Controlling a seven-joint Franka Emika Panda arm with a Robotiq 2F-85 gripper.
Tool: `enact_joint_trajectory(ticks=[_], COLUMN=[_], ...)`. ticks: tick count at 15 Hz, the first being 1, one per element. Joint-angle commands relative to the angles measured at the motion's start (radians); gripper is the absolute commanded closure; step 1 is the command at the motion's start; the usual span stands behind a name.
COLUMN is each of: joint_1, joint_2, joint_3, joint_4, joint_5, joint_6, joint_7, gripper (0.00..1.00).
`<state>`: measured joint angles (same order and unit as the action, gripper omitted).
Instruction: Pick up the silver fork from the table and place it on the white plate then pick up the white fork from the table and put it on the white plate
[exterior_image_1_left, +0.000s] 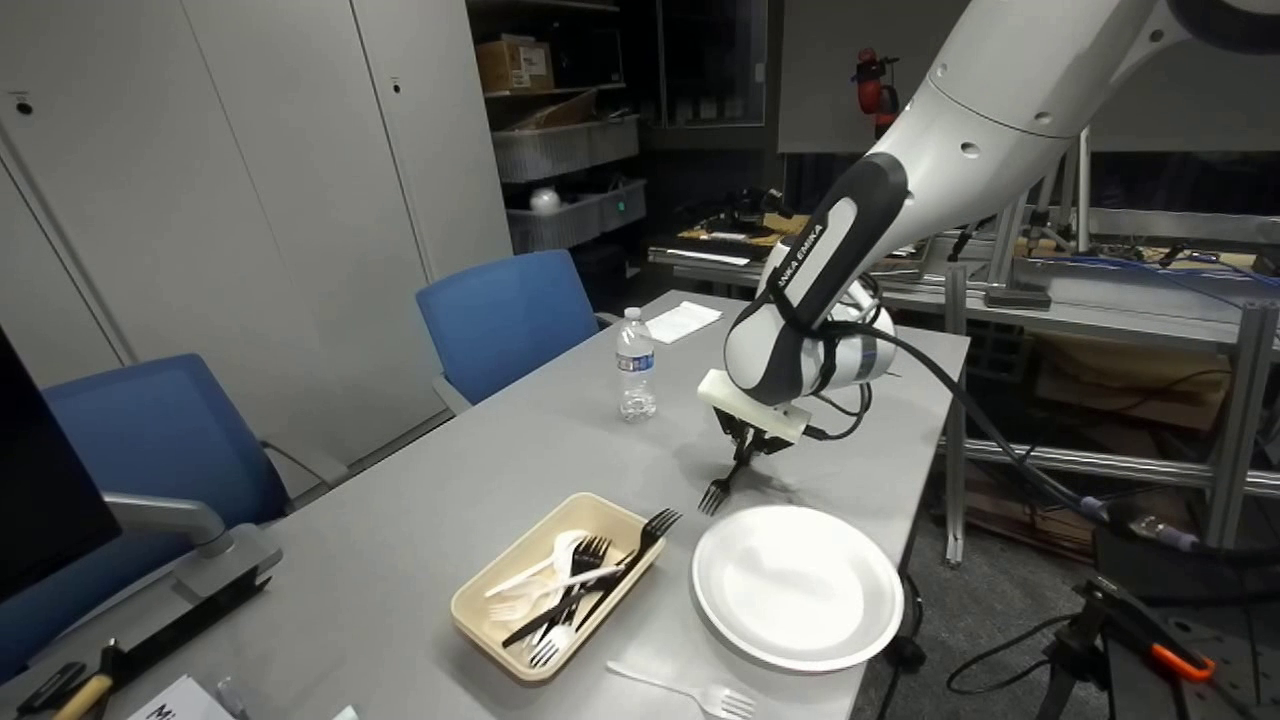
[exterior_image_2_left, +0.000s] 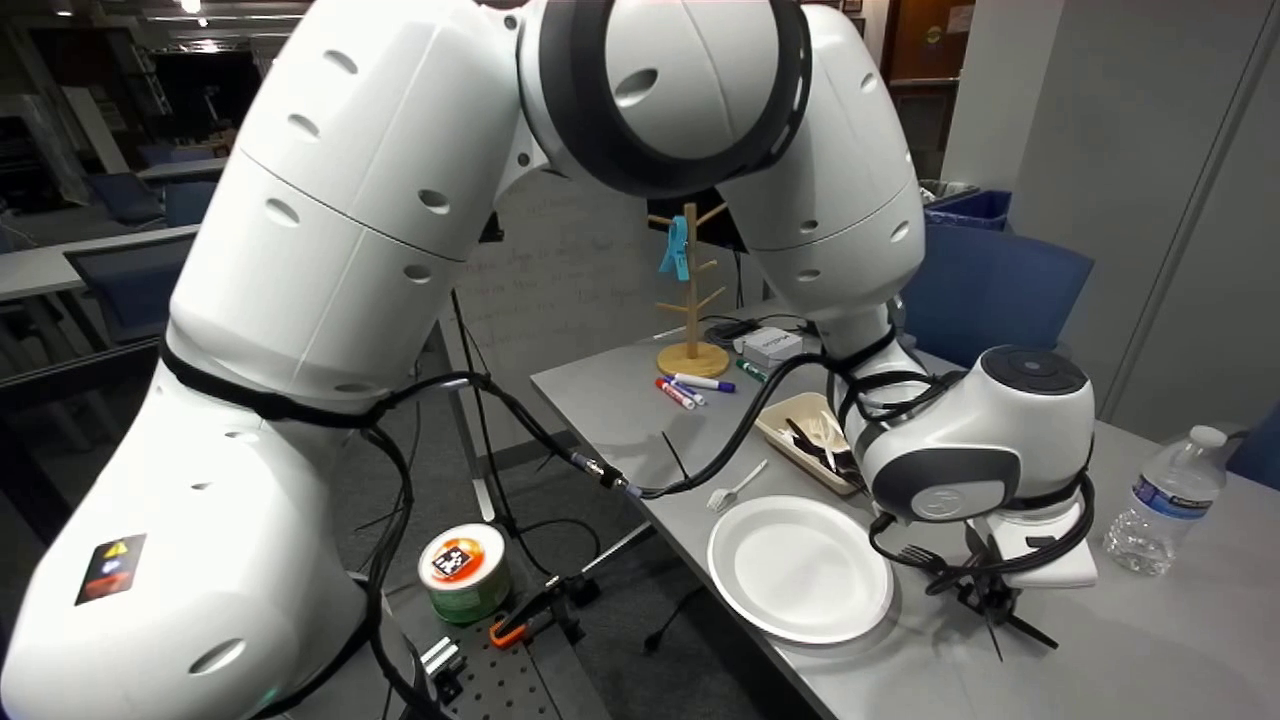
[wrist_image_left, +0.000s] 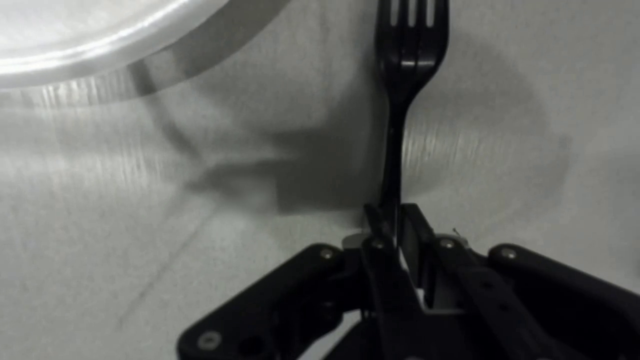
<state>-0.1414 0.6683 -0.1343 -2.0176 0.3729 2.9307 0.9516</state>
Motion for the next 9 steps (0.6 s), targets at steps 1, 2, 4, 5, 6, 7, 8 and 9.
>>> enact_joint_trajectory(ticks=[1,2,4,5,6,7,8,9], joint_1=[-0.032,-0.033,-0.039,-0.045,-0.052,-0.062,-0.014,-0.019], joint_2=[0.018,0.02,0.025,0.025,0.023,0.02,0.011,0.012], joint_3=[0.044,0.046,0.055,0.061,0.07,0.081,0.032,0.039], joint_4=[0.014,0.015,0.015,0.015,0.014,0.013,0.003,0.003], joint_5=[0.049,0.05,0.047,0.045,0.044,0.043,0.037,0.038], joint_6=[0.069,0.085,0.115,0.118,0.113,0.102,0.081,0.081], joint_7=[-0.045,-0.048,-0.055,-0.063,-0.073,-0.086,-0.047,-0.057], gripper=[0.97,0.97,0.97,0.97,0.97,0.97,0.88,0.88])
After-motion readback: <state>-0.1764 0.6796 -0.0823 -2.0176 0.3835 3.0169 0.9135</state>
